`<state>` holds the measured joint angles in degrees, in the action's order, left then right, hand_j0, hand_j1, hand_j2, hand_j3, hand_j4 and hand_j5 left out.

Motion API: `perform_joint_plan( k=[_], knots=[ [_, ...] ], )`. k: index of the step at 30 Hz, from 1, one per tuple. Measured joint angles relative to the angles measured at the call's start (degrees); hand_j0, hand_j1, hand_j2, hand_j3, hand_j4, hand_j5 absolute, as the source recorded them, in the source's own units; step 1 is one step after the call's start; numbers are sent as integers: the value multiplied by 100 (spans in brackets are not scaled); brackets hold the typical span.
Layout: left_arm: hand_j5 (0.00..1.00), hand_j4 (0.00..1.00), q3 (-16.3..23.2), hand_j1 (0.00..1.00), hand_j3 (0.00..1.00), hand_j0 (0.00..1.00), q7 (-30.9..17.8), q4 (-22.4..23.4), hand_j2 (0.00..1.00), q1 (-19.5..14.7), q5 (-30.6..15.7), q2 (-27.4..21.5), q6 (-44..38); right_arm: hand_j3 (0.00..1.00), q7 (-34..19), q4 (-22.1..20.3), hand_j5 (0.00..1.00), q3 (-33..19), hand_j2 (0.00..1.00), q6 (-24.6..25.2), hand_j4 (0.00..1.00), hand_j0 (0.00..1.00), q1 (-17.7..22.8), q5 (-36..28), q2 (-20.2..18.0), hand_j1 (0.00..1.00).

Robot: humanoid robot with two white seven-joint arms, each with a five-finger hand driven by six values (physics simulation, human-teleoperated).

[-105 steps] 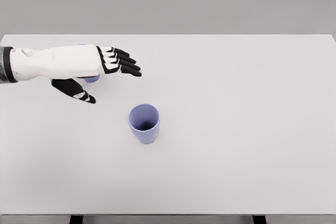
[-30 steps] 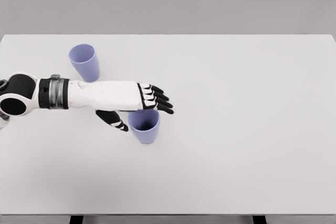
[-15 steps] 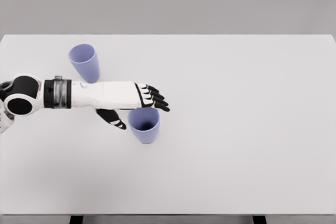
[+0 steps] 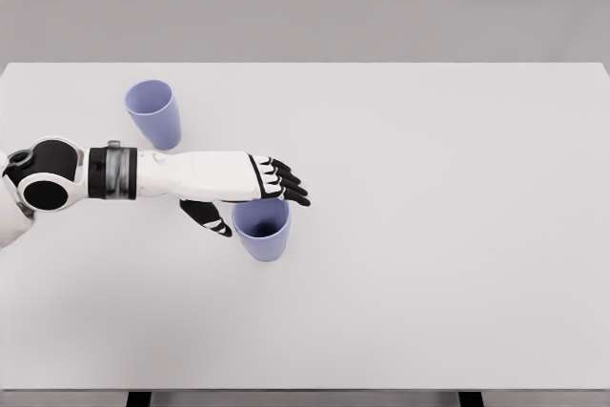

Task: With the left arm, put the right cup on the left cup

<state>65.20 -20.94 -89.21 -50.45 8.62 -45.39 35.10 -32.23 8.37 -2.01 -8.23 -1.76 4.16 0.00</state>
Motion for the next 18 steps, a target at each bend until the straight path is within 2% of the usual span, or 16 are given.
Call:
perform_joint_plan(
  k=[18],
  knots=[
    [100,100,-59,100,100,100,14,96,100,141,47,54,0,100,0,1,100,0,100,0,100,100,0,0,0,100]
  ],
)
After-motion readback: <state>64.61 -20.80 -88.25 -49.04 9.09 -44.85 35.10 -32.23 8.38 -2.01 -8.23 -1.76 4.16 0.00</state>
